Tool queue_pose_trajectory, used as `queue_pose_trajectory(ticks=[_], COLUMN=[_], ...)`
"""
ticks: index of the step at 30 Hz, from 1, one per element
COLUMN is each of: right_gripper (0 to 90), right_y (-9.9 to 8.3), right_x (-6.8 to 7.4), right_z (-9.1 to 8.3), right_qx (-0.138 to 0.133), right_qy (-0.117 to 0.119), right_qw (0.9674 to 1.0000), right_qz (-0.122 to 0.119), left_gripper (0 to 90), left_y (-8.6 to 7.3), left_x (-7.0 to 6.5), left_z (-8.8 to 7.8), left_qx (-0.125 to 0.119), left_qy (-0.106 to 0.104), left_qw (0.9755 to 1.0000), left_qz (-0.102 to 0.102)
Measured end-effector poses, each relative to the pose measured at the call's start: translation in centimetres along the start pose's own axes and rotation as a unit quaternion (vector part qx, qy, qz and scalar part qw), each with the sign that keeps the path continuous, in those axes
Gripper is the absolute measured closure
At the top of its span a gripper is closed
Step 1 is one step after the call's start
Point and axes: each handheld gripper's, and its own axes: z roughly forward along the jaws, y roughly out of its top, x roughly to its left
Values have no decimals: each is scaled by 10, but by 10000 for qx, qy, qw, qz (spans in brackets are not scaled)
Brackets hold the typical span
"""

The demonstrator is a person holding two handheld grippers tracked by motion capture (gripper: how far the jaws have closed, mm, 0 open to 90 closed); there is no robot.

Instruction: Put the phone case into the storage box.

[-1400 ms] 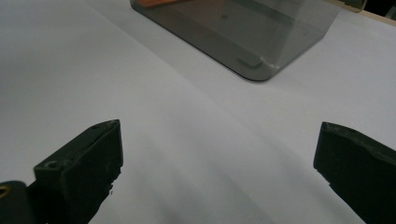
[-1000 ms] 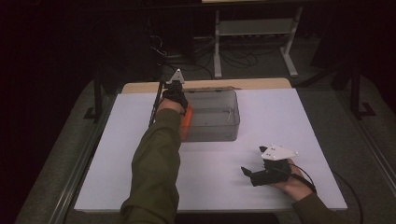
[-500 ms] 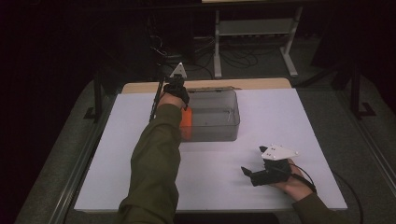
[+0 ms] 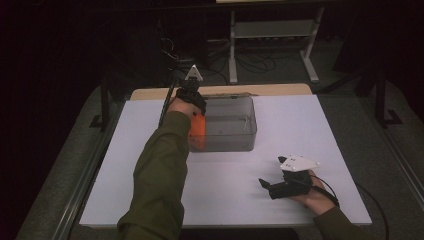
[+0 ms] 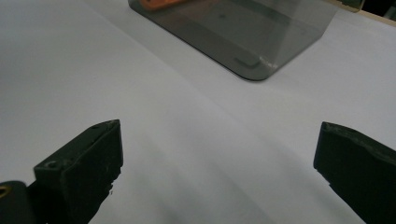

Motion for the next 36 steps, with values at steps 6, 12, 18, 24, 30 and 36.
queue_pose_trajectory(ticks=[6, 12, 18, 24, 30, 36], right_gripper=[9, 9, 9, 9, 9, 9], right_y=[-1, -1, -1, -2, -1, -1], right_x=[-3, -3, -2, -3, -4, -4], right_z=[-1, -1, -1, -1, -1, -1], right_qx=[-4, 7, 75, 111, 97, 76], right_qy=[-21, -50, -116, -156, -160, -154], right_qw=[10000, 10000, 9999, 9998, 9998, 9998], right_qz=[7, 14, -21, -53, 36, 51], left_gripper=[534, 409, 315, 225, 157, 111], left_y=[-3, -12, -18, -29, -44, -63], left_x=[0, 3, 7, 10, 16, 24], left_z=[-8, -13, -18, -23, -26, -33], left_qx=[-224, -574, -888, -1181, -1421, -1691], left_qy=[-130, -388, -597, -902, -936, -1063], left_qw=[9987, 9933, 9835, 9717, 9620, 9522], left_qz=[442, 929, 1456, 1839, 2135, 2310])
